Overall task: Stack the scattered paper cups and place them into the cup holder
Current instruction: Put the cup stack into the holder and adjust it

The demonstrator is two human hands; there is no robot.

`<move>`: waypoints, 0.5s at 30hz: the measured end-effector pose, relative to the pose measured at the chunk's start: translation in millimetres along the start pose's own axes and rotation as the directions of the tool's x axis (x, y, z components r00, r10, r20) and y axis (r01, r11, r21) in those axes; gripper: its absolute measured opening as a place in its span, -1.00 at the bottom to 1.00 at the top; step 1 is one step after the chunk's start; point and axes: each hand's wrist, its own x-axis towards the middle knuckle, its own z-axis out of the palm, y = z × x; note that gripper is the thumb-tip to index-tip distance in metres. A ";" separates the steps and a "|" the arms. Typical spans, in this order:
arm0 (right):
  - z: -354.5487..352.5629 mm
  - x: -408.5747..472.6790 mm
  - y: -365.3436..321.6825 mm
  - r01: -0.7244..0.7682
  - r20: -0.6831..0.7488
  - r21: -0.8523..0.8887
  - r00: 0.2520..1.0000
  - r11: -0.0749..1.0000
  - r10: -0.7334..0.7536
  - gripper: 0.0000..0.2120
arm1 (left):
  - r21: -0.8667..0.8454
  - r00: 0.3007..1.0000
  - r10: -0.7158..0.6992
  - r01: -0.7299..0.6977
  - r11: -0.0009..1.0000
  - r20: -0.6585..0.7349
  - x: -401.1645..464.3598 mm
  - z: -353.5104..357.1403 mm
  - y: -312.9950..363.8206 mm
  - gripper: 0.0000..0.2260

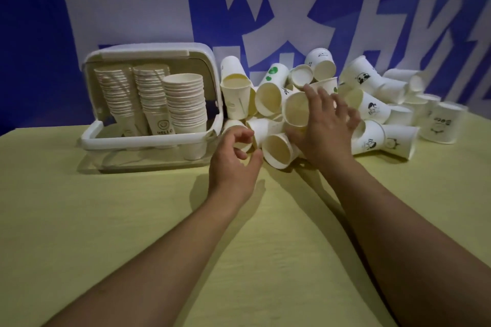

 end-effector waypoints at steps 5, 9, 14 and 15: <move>6.0 1.2 0.9 0.055 -0.127 -0.031 0.990 0.998 -0.058 -0.28 | 0.033 0.994 -0.002 -0.002 0.999 0.108 -3.3 -0.8 0.2 -0.68; -9.4 -7.2 -17.0 0.175 -0.346 0.196 0.933 0.965 -0.099 -0.37 | 0.102 0.988 0.136 -0.142 0.985 0.068 -4.0 -3.5 2.9 -0.37; -13.8 -31.8 -46.2 0.251 -0.149 0.456 0.967 0.854 -0.205 -0.37 | 0.150 0.946 0.313 -0.322 0.935 0.079 -3.4 -10.7 10.3 -0.12; -12.8 -35.2 -49.6 0.238 -0.103 0.490 0.971 0.839 -0.215 -0.36 | 0.145 0.944 0.320 -0.329 0.933 0.082 -3.1 -12.9 10.9 -0.14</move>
